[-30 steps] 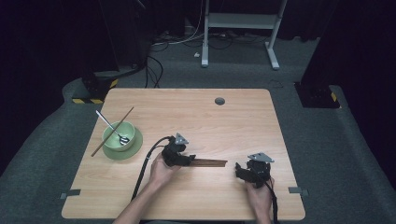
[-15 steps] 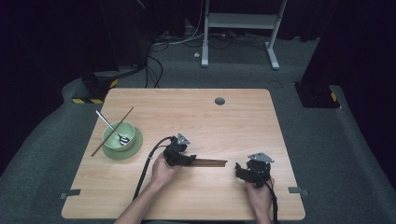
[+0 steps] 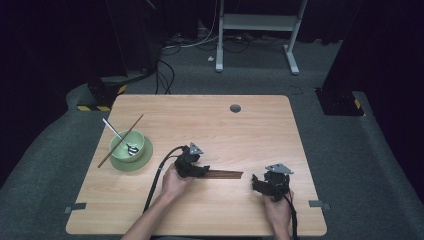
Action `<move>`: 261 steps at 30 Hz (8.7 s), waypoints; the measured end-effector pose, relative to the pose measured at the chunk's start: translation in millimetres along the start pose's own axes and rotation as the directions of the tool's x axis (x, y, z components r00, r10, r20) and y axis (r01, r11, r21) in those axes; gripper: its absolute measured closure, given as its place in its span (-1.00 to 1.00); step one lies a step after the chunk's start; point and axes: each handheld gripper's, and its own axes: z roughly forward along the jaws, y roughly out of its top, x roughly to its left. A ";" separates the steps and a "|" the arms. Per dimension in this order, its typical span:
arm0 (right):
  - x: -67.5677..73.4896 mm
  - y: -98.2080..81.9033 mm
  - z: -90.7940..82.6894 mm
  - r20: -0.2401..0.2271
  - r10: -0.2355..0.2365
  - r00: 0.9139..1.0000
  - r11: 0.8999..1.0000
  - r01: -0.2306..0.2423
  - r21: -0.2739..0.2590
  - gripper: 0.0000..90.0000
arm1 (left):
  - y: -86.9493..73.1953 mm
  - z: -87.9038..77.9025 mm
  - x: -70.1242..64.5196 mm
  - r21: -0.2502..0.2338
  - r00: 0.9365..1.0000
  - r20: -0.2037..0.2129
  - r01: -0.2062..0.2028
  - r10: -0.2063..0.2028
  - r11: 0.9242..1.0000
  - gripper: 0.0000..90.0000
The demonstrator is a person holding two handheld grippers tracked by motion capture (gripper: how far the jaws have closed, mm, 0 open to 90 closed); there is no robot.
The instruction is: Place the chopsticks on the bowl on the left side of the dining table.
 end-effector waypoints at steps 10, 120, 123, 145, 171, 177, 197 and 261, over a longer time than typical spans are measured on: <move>0.0 0.0 0.0 0.000 0.000 1.000 1.000 0.000 0.000 -0.55 | 0.8 0.6 0.5 0.008 1.000 -0.003 -0.004 0.004 1.000 -0.09; 0.1 0.0 0.0 -0.003 -0.003 1.000 1.000 0.003 0.000 -0.55 | 34.6 24.5 31.0 0.076 0.999 0.000 -0.049 0.049 0.996 0.67; 0.1 0.0 0.0 -0.004 -0.004 1.000 1.000 0.004 -0.001 -0.55 | 34.9 24.2 33.2 0.080 0.999 -0.003 -0.052 0.052 0.995 0.68; 0.1 0.0 0.0 -0.003 -0.003 1.000 1.000 0.003 0.000 -0.55 | 31.8 19.6 49.0 0.096 0.998 -0.004 -0.060 0.061 0.994 0.80; 0.1 0.0 0.0 -0.004 -0.004 1.000 1.000 0.004 -0.001 -0.54 | 24.1 13.8 60.8 0.088 0.994 -0.040 -0.098 0.102 0.991 0.87; 0.1 0.0 0.0 -0.004 -0.004 1.000 1.000 0.004 -0.001 -0.54 | 23.9 14.5 59.6 0.081 0.992 -0.052 -0.108 0.112 0.991 0.88; 0.1 0.0 0.0 -0.004 -0.004 1.000 1.000 0.004 -0.001 -0.54 | 24.7 6.7 60.0 0.074 0.993 -0.044 -0.107 0.110 0.992 0.88; 0.1 0.0 0.0 -0.004 -0.004 1.000 1.000 0.004 0.000 -0.54 | 14.5 -69.2 73.1 -0.004 0.999 -0.013 -0.037 0.037 0.999 0.88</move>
